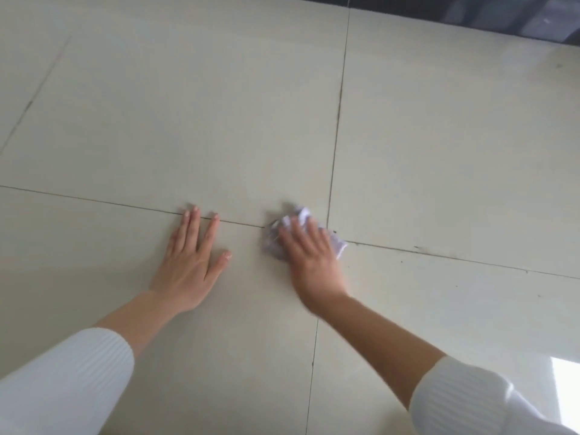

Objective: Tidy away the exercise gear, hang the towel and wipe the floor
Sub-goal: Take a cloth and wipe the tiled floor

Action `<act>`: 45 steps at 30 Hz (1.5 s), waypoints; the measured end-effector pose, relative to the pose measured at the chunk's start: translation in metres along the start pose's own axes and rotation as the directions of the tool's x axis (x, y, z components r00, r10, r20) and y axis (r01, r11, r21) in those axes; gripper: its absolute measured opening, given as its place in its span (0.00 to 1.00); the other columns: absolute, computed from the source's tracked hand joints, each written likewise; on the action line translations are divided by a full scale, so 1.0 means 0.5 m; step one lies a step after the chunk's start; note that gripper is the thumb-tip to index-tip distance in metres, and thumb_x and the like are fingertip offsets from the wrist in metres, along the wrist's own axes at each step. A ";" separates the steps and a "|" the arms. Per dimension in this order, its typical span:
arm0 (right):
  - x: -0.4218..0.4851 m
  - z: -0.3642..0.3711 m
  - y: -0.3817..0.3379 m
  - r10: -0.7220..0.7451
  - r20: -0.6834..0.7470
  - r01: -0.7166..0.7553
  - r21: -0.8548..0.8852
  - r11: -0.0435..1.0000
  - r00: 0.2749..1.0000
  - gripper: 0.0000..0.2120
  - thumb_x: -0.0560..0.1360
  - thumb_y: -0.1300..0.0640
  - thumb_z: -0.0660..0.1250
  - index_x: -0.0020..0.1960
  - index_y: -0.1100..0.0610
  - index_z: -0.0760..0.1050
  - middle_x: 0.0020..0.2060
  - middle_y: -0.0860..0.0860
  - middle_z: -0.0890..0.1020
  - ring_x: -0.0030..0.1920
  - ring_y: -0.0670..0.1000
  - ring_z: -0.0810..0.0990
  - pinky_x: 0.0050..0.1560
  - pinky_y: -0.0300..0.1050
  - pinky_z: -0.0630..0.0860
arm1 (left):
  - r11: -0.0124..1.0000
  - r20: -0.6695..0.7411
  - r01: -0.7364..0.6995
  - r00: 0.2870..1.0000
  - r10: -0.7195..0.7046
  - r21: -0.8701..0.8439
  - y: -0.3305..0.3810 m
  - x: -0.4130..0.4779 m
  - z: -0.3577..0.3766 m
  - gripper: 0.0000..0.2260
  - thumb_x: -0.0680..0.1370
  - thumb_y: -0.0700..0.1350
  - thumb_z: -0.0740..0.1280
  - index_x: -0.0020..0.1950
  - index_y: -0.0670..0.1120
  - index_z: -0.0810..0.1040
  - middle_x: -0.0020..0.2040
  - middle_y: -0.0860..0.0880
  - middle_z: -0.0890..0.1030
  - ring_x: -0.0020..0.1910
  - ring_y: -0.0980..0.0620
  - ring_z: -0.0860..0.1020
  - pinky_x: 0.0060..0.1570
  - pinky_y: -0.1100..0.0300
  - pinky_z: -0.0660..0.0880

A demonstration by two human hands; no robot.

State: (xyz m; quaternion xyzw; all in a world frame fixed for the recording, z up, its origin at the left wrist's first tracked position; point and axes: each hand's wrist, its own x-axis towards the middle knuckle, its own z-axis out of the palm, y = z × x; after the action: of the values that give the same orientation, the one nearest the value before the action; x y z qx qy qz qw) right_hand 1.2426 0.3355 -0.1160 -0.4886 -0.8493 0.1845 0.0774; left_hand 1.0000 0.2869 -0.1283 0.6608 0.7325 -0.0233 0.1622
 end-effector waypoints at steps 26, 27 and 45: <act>0.168 0.030 -0.058 -0.227 0.166 0.239 -0.056 0.969 0.960 0.29 0.76 0.60 0.50 0.77 0.56 0.56 0.76 0.58 0.59 0.76 0.62 0.56 0.74 0.60 0.56 | 0.987 -0.180 0.132 0.973 -0.146 -0.091 -0.039 0.058 -0.005 0.29 0.80 0.60 0.42 0.78 0.49 0.54 0.78 0.40 0.51 0.78 0.44 0.48 0.73 0.47 0.52; 0.131 0.038 -0.074 -0.333 0.213 0.346 -0.028 0.938 0.919 0.29 0.75 0.60 0.50 0.77 0.56 0.56 0.76 0.57 0.59 0.76 0.62 0.56 0.75 0.59 0.53 | 0.985 -0.214 0.123 0.966 -0.147 -0.121 -0.038 0.059 -0.007 0.28 0.81 0.58 0.43 0.77 0.48 0.58 0.78 0.39 0.55 0.77 0.43 0.52 0.73 0.47 0.54; 0.367 -0.081 0.148 0.407 -0.140 -0.414 -0.016 0.910 0.902 0.27 0.80 0.60 0.51 0.78 0.54 0.52 0.78 0.55 0.53 0.77 0.58 0.50 0.76 0.54 0.49 | 0.966 -0.288 0.187 0.929 -0.233 -0.178 -0.050 0.189 -0.047 0.26 0.79 0.53 0.46 0.76 0.47 0.61 0.78 0.42 0.57 0.77 0.45 0.53 0.74 0.46 0.50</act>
State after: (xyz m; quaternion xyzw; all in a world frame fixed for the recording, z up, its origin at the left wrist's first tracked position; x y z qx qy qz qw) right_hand 1.2206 0.5361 -0.1165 -0.6692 -0.7242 0.1443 0.0823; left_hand 0.9636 0.3804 -0.1358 0.5602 0.8150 0.1164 0.0916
